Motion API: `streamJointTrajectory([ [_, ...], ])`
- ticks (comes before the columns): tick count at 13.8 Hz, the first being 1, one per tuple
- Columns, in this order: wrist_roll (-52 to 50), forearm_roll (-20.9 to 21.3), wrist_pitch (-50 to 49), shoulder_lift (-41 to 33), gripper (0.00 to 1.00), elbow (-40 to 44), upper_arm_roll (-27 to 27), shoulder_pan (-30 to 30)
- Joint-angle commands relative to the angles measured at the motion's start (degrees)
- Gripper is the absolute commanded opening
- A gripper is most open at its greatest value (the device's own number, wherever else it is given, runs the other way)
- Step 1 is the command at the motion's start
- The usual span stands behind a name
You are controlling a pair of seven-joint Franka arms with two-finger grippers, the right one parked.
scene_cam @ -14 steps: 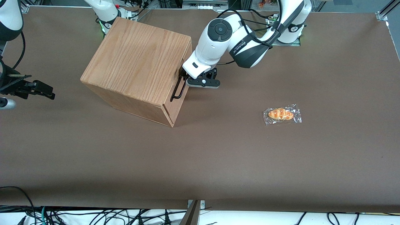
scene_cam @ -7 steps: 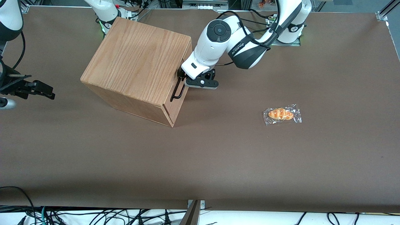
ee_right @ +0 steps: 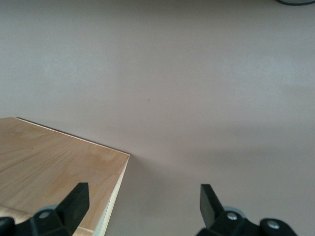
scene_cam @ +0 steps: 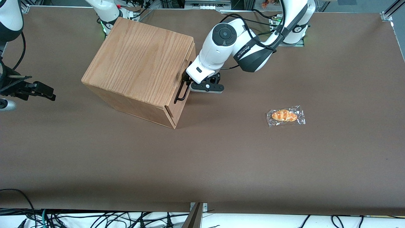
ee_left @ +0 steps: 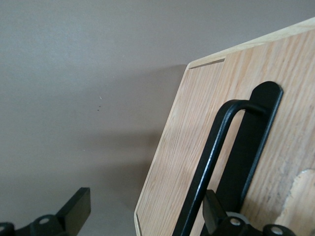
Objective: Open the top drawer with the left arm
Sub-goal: 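Pull the handle outward with the left gripper, sliding the drawer open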
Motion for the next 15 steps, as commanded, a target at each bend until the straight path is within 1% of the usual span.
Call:
streamJointTrajectory([
  [1,0.08,1.97,-0.61,-0.34,1.0,0.12,0.73,-0.13],
  [6,0.16,1.97,-3.77,-1.57,1.0,0.12,1.43,0.22],
  [9,0.25,1.97,-5.26,-2.36,1.0,0.12,2.75,0.22],
  [12,2.27,1.97,-5.79,-2.8,1.0,0.12,3.98,0.31],
  [15,2.36,1.97,-6.67,-3.07,1.0,0.21,4.07,0.4],
])
